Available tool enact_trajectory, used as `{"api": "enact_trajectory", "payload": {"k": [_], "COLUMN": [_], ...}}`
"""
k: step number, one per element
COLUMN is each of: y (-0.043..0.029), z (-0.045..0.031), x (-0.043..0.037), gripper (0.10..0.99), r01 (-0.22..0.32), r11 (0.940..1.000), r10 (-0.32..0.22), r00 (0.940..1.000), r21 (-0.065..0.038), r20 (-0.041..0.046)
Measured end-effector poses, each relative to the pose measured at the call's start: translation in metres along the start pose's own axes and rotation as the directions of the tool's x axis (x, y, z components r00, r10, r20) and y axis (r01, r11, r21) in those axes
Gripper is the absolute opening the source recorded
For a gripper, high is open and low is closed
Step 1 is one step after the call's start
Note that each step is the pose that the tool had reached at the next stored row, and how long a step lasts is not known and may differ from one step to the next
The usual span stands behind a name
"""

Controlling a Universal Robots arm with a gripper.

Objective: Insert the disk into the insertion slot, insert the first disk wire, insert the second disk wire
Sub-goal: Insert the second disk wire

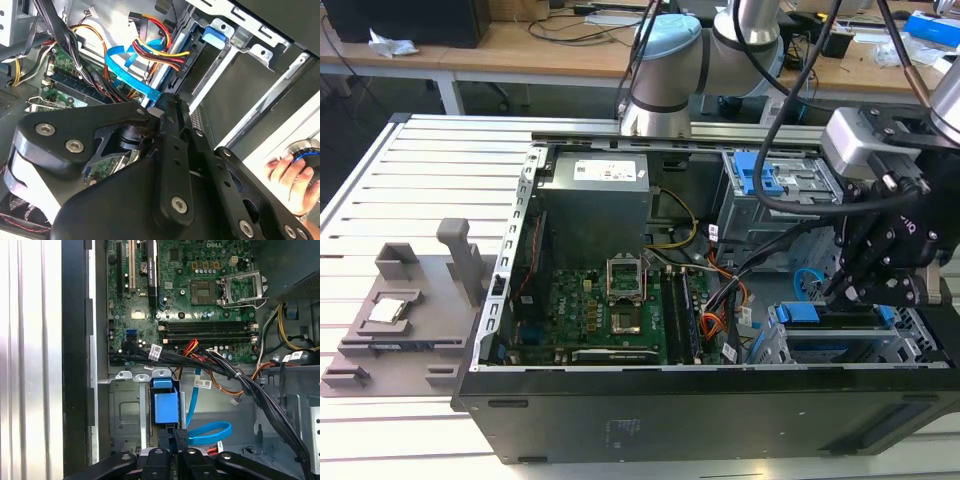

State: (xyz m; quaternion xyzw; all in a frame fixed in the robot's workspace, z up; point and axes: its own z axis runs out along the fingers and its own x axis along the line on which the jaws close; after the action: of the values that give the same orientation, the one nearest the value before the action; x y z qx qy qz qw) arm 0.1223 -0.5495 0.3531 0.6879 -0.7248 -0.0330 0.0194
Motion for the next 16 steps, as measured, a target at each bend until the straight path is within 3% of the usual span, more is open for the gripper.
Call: {"api": "enact_trajectory", "payload": {"k": [2, 4, 6, 16], "y": [-0.0009, -0.002, -0.0036, -0.0111], "z": [0.0015, 0.0022, 0.0032, 0.0067], "x": [-0.0004, -0.0005, -0.0006, -0.0009], "gripper": [0.161, 0.161, 0.161, 0.161], "r01": [0.001, 0.002, 0.003, 0.004], "r11": [1.0, 1.0, 1.0, 1.0], "r10": [-0.001, -0.002, -0.003, -0.004], "r00": [1.0, 0.9995, 0.999, 0.9988], "r21": [0.0, -0.001, -0.002, -0.003], "r20": [0.0074, 0.0304, 0.0438, 0.0484]}}
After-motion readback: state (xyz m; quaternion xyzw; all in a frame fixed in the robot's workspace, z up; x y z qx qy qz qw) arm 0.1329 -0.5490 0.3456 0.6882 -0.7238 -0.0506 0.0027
